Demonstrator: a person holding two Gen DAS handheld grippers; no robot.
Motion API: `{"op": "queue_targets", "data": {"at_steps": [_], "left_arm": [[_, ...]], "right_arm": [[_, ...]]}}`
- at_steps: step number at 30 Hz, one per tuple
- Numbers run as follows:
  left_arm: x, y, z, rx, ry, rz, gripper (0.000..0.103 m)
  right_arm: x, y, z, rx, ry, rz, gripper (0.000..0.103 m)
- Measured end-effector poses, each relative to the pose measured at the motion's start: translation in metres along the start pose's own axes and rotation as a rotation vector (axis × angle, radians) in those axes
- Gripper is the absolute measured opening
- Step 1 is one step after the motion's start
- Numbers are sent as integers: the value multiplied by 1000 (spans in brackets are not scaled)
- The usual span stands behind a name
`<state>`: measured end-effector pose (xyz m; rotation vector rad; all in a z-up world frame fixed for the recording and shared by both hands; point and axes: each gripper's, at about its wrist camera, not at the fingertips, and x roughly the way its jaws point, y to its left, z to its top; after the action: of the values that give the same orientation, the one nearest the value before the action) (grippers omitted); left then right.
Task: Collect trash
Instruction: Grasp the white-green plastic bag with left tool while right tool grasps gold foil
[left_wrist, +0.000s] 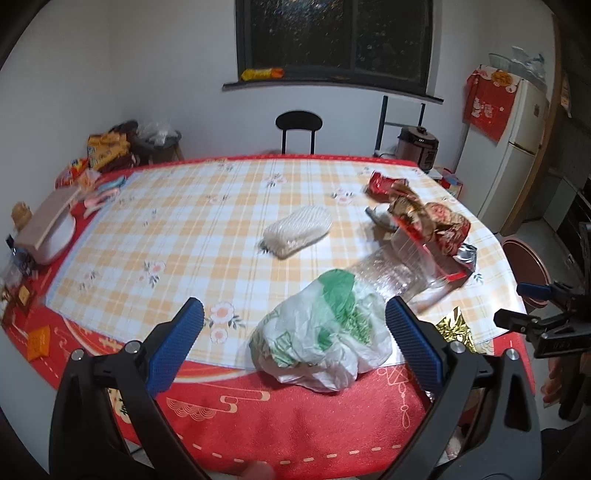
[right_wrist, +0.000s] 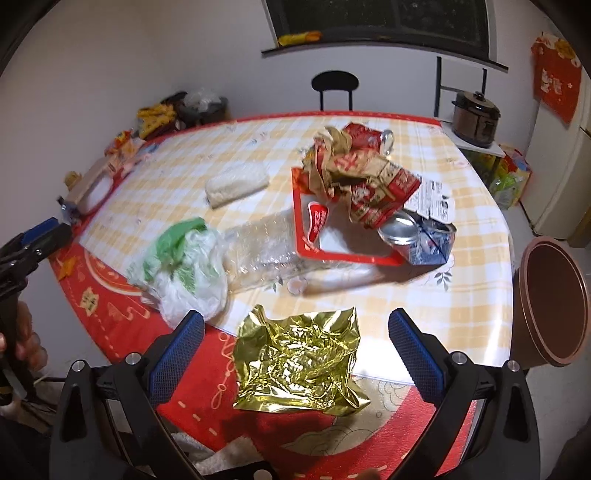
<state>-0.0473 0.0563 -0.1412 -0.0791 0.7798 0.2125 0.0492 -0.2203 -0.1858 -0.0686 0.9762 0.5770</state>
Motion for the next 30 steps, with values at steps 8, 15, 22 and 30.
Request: {"op": "queue_targets", "data": {"at_steps": [8,15,22,30], "left_arm": [[30,9,-2,-8,70,-109,93],[56,30,-1,-20,109,-213,91],[82,41,-10,3,144,-281,86],[97,42,-13,66,171,-345,86]], "right_arm": [[32,19,-8,34,101,-50,98],[50,28,-20,85,132,-131,98],[72,37,-38,146,145,-193,98],[102,50,-46,101,180,-247,90]]}}
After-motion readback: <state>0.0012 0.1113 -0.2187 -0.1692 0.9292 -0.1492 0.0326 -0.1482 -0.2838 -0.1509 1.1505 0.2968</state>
